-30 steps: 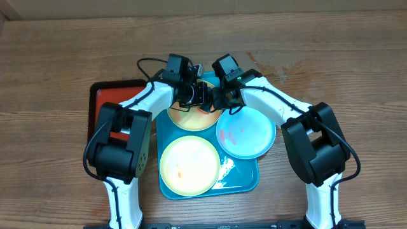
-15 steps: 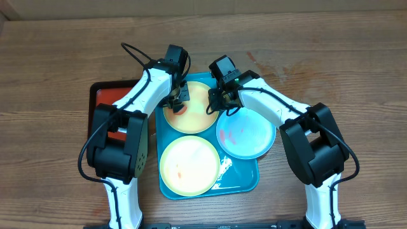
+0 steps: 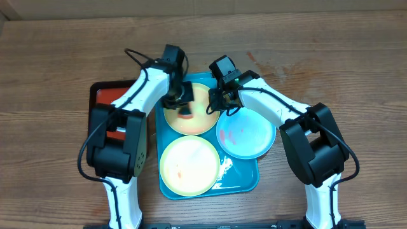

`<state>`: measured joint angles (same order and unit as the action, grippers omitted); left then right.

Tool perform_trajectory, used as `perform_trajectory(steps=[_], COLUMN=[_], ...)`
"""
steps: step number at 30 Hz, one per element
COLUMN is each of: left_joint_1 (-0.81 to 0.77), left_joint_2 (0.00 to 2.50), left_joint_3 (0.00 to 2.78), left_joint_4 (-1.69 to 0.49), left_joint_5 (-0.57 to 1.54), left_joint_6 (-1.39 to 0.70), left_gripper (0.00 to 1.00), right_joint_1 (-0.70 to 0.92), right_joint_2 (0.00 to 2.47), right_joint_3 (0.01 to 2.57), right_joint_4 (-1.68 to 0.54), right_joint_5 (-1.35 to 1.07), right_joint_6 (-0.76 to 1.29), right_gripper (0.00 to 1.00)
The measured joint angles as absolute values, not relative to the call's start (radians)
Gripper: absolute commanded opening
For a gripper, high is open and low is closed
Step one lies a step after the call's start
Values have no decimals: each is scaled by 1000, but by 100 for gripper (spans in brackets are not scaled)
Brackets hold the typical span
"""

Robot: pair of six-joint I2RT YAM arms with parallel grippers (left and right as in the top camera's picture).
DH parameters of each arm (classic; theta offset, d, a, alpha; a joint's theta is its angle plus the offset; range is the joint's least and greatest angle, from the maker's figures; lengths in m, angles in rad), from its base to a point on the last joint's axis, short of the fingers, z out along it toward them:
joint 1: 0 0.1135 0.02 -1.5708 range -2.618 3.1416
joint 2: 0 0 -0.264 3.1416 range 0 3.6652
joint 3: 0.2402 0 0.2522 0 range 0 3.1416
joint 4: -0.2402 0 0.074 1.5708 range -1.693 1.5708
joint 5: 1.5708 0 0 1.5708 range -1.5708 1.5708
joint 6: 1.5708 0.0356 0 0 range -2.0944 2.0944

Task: Clean dirty plates on tray and stack at the side
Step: 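Scrub the top yellow plate with the sponge in the left gripper, then return the sponge to the red tray with the left gripper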

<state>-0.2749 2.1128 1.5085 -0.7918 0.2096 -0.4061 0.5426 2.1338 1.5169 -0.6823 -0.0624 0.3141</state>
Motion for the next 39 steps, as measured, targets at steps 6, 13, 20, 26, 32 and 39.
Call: perform_trajectory(steps=[6,13,20,26,32,39], left_joint_1=[-347,-345,-340,-325,-327,-322], left_joint_2=[2114,2113,2112,2088,2049,2048], left_joint_3=[1457,1439,1436,1430,1425,1423], left_joint_4=[-669,-707,-799,-891,-948,-982], left_joint_5=[345,428,477,385,16,-233], left_joint_6=[-389,-417,-442,-459,-520,-545], left_gripper=[4,4,4,4,4,4], right_joint_1=[540,537,537,542,553,553], right_joint_2=[2134,2134,2134,2134,2134,2134], right_joint_3=[1517,1517,1517,1517,1517,1517], right_joint_4=[-689,-692,-691,-688,-675,-676], right_joint_5=[-60,-59,-59,-73,-84,-87], right_joint_6=[314,314,318,333,341,344], right_gripper=[4,4,4,4,4,4])
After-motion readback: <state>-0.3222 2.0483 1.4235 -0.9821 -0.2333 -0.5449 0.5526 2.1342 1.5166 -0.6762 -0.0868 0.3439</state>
